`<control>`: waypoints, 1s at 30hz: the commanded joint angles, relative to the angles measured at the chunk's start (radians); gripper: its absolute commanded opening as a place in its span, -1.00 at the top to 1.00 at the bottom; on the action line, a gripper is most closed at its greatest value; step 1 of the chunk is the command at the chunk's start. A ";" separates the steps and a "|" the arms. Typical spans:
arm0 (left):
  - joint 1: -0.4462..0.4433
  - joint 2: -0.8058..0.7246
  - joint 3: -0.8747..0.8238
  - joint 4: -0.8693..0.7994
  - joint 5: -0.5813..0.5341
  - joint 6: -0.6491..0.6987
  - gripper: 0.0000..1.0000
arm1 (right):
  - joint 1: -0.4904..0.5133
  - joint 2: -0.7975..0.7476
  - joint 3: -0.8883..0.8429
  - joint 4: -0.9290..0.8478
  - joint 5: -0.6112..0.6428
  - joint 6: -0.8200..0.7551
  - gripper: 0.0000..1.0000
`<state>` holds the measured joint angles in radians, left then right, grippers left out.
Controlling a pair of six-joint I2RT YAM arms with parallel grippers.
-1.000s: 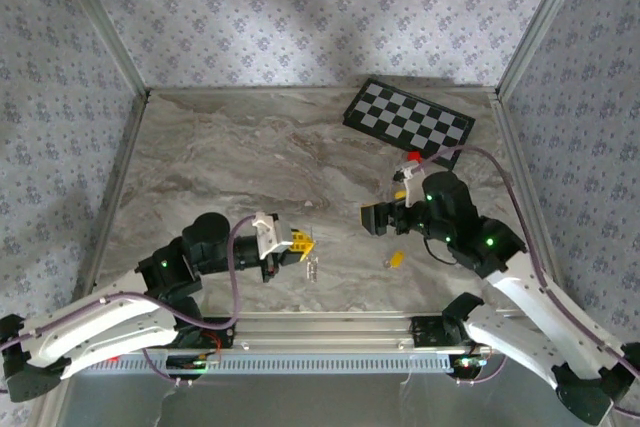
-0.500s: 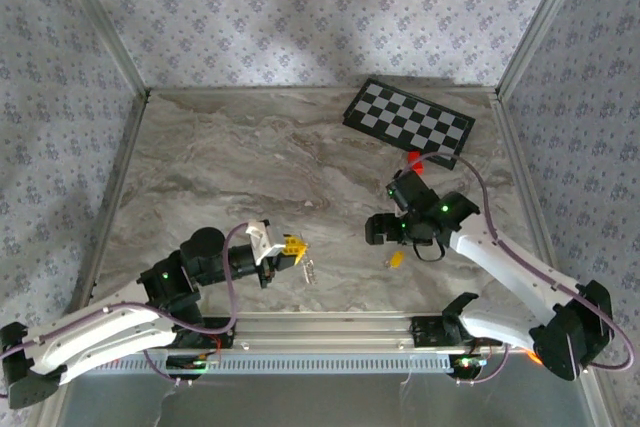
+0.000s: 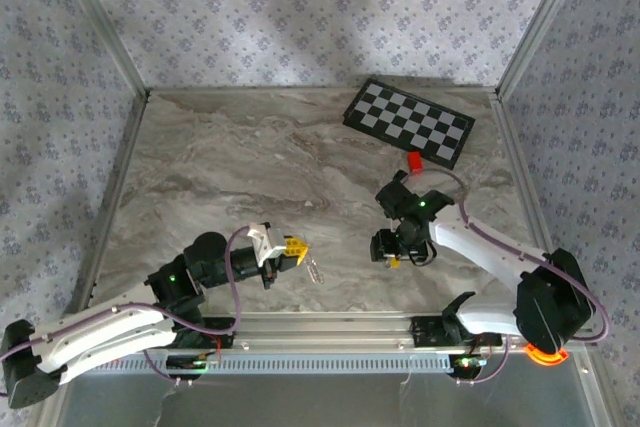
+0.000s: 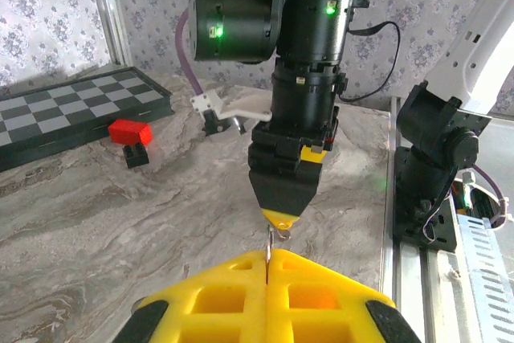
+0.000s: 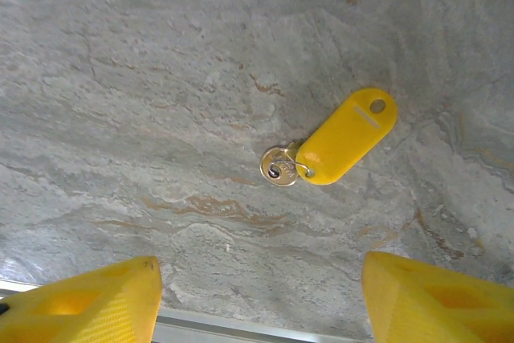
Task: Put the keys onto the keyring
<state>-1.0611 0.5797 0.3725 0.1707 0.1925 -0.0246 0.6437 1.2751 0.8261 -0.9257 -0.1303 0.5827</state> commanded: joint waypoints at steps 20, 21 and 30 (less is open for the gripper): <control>0.000 0.022 -0.032 0.144 0.018 -0.046 1.00 | 0.008 0.198 -0.006 0.117 0.061 -0.115 -0.26; 0.000 0.025 -0.032 0.145 0.016 -0.045 1.00 | 0.008 0.203 -0.005 0.119 0.058 -0.118 -0.24; 0.006 0.029 -0.037 0.161 0.011 -0.056 1.00 | 0.032 0.216 -0.015 0.107 0.046 -0.100 -0.04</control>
<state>-1.0603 0.6121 0.3294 0.2657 0.1967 -0.0654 0.6621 1.4818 0.8185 -0.8028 -0.0856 0.4740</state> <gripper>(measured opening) 0.047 0.524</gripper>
